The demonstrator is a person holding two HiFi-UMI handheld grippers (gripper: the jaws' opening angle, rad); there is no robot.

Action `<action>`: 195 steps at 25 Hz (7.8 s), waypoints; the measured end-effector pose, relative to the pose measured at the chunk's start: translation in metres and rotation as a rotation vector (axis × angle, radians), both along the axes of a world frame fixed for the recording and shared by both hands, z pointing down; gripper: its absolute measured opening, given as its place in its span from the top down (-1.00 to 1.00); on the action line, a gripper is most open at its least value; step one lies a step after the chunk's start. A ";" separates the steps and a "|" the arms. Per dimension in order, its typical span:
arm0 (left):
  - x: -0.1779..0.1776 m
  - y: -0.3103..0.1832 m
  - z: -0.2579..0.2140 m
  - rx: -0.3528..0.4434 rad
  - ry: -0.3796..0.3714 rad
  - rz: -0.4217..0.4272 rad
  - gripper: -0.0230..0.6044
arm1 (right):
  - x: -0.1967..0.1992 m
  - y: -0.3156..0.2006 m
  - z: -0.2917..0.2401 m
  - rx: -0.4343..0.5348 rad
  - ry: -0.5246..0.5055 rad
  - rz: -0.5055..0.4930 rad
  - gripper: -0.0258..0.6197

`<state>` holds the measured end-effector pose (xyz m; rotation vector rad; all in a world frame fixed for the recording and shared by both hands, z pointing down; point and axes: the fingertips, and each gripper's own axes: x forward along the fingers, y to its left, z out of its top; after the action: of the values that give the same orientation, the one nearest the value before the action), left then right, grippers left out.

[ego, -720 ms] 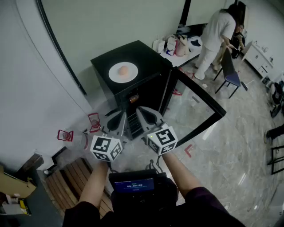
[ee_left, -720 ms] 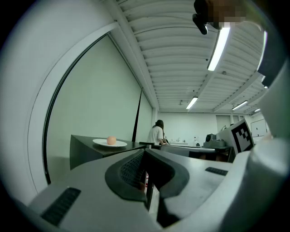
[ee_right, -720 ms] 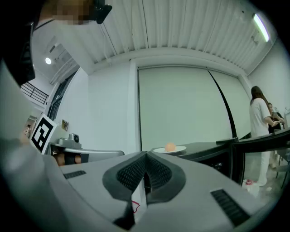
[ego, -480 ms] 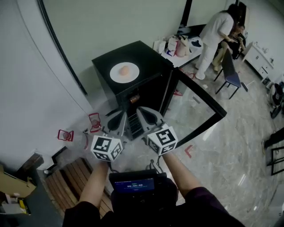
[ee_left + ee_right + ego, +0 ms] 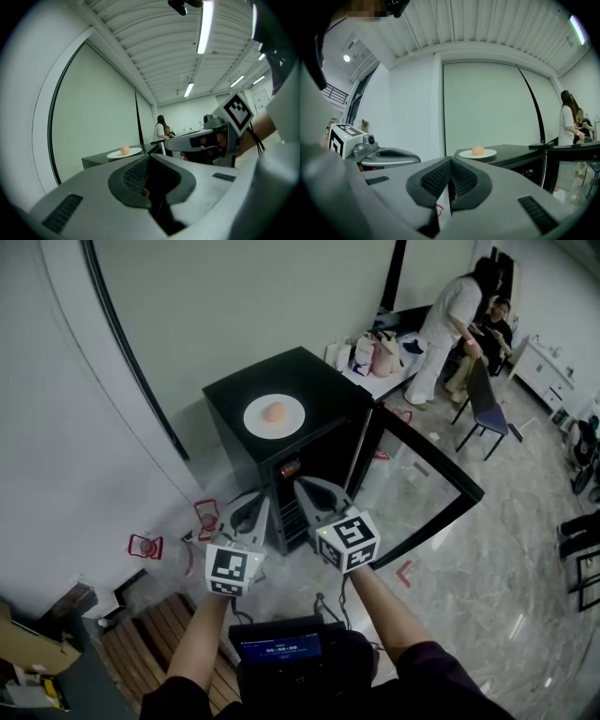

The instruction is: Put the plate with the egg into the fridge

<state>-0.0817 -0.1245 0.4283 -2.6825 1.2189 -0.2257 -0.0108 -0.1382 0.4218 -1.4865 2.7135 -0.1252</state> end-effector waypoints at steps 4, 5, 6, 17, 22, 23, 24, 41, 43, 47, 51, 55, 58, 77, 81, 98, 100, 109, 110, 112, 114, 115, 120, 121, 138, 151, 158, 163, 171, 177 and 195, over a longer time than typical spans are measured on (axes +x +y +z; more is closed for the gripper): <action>-0.016 -0.016 -0.005 0.119 -0.208 -0.009 0.89 | 0.001 -0.025 -0.004 -0.053 0.012 0.003 0.90; -0.019 -0.021 -0.007 0.161 -0.270 -0.007 0.89 | 0.002 -0.033 -0.006 -0.061 0.022 0.003 0.90; -0.021 -0.027 -0.009 0.207 -0.335 -0.004 0.89 | 0.004 -0.043 -0.010 -0.067 0.038 0.003 0.90; -0.004 -0.090 -0.004 0.574 -0.905 0.165 0.88 | 0.043 -0.191 -0.023 -0.256 0.294 -0.011 0.90; -0.016 -0.121 0.003 0.597 -1.043 0.199 0.58 | 0.060 -0.240 -0.010 -0.407 0.376 -0.029 0.90; -0.016 -0.125 0.005 0.610 -1.065 0.209 0.55 | 0.063 -0.245 -0.005 -0.427 0.393 -0.027 0.90; -0.015 -0.129 0.008 0.622 -1.080 0.221 0.54 | 0.065 -0.249 0.001 -0.447 0.406 -0.023 0.90; -0.034 -0.156 0.032 0.729 -1.161 0.348 0.54 | 0.045 -0.247 0.034 -0.590 0.504 -0.076 0.90; -0.039 -0.161 0.034 0.736 -1.172 0.335 0.54 | 0.036 -0.245 0.034 -0.583 0.514 -0.095 0.90; -0.048 -0.171 0.042 0.737 -1.200 0.313 0.54 | 0.015 -0.238 0.030 -0.563 0.528 -0.137 0.90; -0.056 -0.178 0.046 0.760 -1.221 0.285 0.54 | -0.010 -0.232 0.024 -0.543 0.536 -0.190 0.90; -0.058 -0.179 0.046 0.806 -1.227 0.266 0.55 | -0.029 -0.227 0.021 -0.528 0.525 -0.221 0.90; -0.061 -0.174 0.044 0.862 -1.224 0.242 0.68 | -0.037 -0.222 0.023 -0.522 0.510 -0.224 0.90; -0.056 -0.139 -0.007 0.919 -1.125 0.175 0.84 | 0.004 -0.154 -0.063 -0.116 -0.001 0.085 0.90; -0.037 -0.113 -0.018 0.936 -1.108 0.182 0.84 | 0.029 -0.115 -0.067 -0.057 -0.072 0.151 0.90; 0.145 0.007 0.008 0.842 -1.077 0.037 0.84 | 0.194 0.012 -0.047 0.123 -0.108 0.144 0.90; 0.160 0.018 0.011 0.825 -1.091 0.025 0.84 | 0.211 0.025 -0.044 0.111 -0.120 0.140 0.90; 0.183 0.045 0.015 0.833 -1.133 0.041 0.84 | 0.232 0.046 -0.030 0.083 -0.194 0.145 0.90; 0.183 0.047 0.014 0.833 -1.139 0.044 0.84 | 0.230 0.049 -0.030 0.080 -0.192 0.147 0.90; 0.184 0.050 0.011 0.846 -1.145 0.041 0.84 | 0.230 0.051 -0.031 0.082 -0.183 0.163 0.90; 0.183 0.051 0.017 0.852 -1.148 0.039 0.84 | 0.231 0.051 -0.026 0.081 -0.187 0.193 0.90; 0.182 0.051 0.026 0.848 -1.151 0.035 0.84 | 0.230 0.052 -0.022 0.076 -0.191 0.206 0.90; 0.185 0.055 0.102 0.730 -1.154 0.023 0.84 | 0.225 0.064 0.016 0.059 -0.157 0.241 0.90; 0.188 0.054 0.122 0.698 -1.150 0.024 0.84 | 0.226 0.064 0.028 0.049 -0.146 0.246 0.90; 0.206 -0.105 0.499 0.451 -1.319 -0.164 0.84 | 0.239 0.031 0.339 -0.019 -0.003 0.108 0.90; 0.151 -0.252 0.596 0.174 -1.429 -0.397 0.84 | 0.234 -0.005 0.459 -0.022 -0.035 0.088 0.90; 0.150 -0.274 0.630 -0.138 -1.359 -0.260 0.84 | 0.242 -0.022 0.458 -0.027 -0.043 0.088 0.90; 0.146 -0.271 0.640 -0.340 -1.296 -0.185 0.83 | 0.247 -0.030 0.457 -0.048 -0.045 0.092 0.90; 0.141 -0.264 0.636 -0.479 -1.270 -0.066 0.52 | 0.247 -0.051 0.450 -0.011 -0.109 0.087 0.90; 0.145 -0.251 0.638 -0.550 -1.163 -0.027 0.38 | 0.230 -0.062 0.460 -0.033 -0.110 0.056 0.90; 0.212 -0.115 0.442 -0.244 -0.095 -0.148 0.90 | 0.219 -0.069 0.399 -0.114 -0.044 0.084 0.90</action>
<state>0.1300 -0.2399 0.8704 -2.7433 1.4460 -0.5510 0.2080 -0.2074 0.8204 -1.6040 2.6454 -0.3104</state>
